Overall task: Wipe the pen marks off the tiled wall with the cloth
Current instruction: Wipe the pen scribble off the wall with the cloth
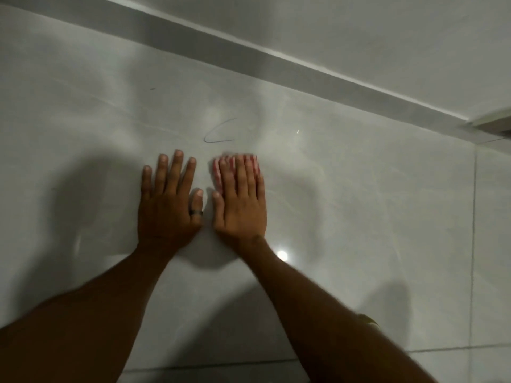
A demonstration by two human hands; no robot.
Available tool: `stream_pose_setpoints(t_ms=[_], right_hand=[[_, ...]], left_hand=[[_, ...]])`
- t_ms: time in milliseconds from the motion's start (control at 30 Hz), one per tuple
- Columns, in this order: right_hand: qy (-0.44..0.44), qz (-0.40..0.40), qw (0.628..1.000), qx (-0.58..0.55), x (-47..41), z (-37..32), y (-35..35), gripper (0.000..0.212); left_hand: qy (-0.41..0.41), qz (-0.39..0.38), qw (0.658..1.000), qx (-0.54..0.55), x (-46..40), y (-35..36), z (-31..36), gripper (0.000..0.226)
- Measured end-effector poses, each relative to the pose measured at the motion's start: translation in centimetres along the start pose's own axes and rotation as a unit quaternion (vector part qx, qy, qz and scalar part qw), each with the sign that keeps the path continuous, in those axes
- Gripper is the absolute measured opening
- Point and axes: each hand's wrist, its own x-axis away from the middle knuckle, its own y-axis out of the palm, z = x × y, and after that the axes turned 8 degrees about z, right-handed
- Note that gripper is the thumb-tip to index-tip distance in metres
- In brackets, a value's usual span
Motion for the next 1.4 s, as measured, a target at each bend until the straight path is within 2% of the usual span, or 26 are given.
stream_pose_setpoints(t_ms=[167, 300, 400, 533, 600, 667, 833, 967, 1167, 1267, 1300, 1400], right_hand=[[0.028, 0.010, 1.000, 0.010, -10.3, -0.5, -0.8, 0.067], [0.018, 0.005, 1.000, 0.008, -11.1, -0.6, -1.1, 0.067], [-0.010, 0.022, 1.000, 0.011, -7.0, -0.3, -0.8, 0.066], [-0.047, 0.032, 0.998, -0.016, 5.5, -0.8, 0.7, 0.066], [-0.046, 0.027, 0.998, -0.032, 10.4, -1.1, 1.5, 0.064], [-0.038, 0.033, 0.998, -0.031, 11.8, -1.0, 1.8, 0.061], [-0.028, 0.053, 0.998, -0.024, 8.0, -1.0, 1.1, 0.058], [0.001, 0.060, 0.998, -0.021, 1.7, -2.0, 0.7, 0.063], [-0.105, 0.014, 0.994, -0.007, -8.5, -2.0, -0.5, 0.064], [-0.007, 0.036, 0.999, -0.014, -11.5, -3.8, -0.8, 0.064], [-0.004, 0.041, 0.999, -0.019, -11.6, -4.3, -0.8, 0.065], [-0.156, 0.042, 0.987, -0.002, -10.7, -2.7, -0.9, 0.062]], left_hand=[[0.010, 0.003, 1.000, -0.013, 0.2, 0.1, 0.0, 0.065], [0.006, -0.009, 1.000, -0.006, 0.1, 0.0, -0.2, 0.068], [0.001, -0.007, 1.000, 0.002, 0.0, 0.2, -0.1, 0.067], [0.008, -0.010, 1.000, -0.002, 0.1, 0.0, -0.1, 0.069], [0.006, -0.008, 1.000, -0.003, 0.0, 0.0, -0.2, 0.068], [0.001, -0.006, 1.000, 0.005, 0.0, -0.2, 0.0, 0.067], [0.003, -0.009, 1.000, 0.007, -0.1, -0.4, -0.1, 0.066], [-0.001, -0.025, 1.000, 0.007, -0.3, -0.6, 0.0, 0.067], [0.002, -0.029, 1.000, -0.009, -0.4, -1.0, 0.1, 0.065], [-0.007, -0.031, 0.999, -0.008, -0.4, -1.0, 0.1, 0.064], [-0.008, -0.029, 1.000, -0.004, -0.5, -1.0, 0.1, 0.063], [-0.009, -0.034, 0.999, -0.008, -0.4, -0.9, 0.0, 0.064]])
